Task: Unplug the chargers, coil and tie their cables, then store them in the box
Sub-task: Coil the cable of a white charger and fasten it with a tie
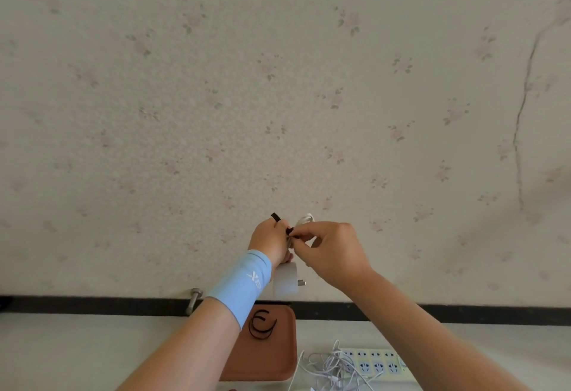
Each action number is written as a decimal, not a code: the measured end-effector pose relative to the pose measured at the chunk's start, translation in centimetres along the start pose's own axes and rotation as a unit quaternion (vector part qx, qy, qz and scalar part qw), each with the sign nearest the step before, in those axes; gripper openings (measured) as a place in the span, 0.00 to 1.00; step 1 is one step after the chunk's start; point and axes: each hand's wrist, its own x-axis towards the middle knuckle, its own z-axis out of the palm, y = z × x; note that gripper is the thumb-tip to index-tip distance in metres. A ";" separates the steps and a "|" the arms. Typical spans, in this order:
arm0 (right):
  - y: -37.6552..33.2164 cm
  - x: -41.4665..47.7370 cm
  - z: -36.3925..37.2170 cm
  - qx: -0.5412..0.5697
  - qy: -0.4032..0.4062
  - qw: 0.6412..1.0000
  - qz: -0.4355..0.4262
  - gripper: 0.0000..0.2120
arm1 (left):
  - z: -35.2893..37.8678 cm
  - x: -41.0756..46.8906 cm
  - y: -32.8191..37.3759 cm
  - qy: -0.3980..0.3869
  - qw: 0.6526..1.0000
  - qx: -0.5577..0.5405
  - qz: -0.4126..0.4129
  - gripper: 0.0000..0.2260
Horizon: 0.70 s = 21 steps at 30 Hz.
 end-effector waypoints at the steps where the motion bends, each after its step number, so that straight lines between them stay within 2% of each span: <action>1: -0.2 0.0 -0.1 0.034 -0.012 0.999 0.037 0.07 | 0.0 0.0 0.0 0.010 1.000 -0.001 0.011 0.11; 7: -1.9 0.2 -1.0 0.206 -0.044 0.966 0.152 0.01 | 0.3 -0.2 0.1 0.045 0.995 -0.013 0.090 0.12; 12: -1.8 0.7 -1.3 0.237 -0.027 0.942 0.234 0.03 | 0.5 0.0 0.3 0.042 0.995 -0.070 0.064 0.12; 16: -1.5 1.0 -1.8 0.218 -0.036 0.942 0.252 0.03 | 0.5 -0.2 0.4 -0.027 0.988 -0.155 -0.004 0.13; 21: -0.5 1.2 -2.4 0.126 -0.052 0.973 0.189 0.07 | 0.2 -0.3 0.6 -0.145 0.960 -0.231 -0.069 0.14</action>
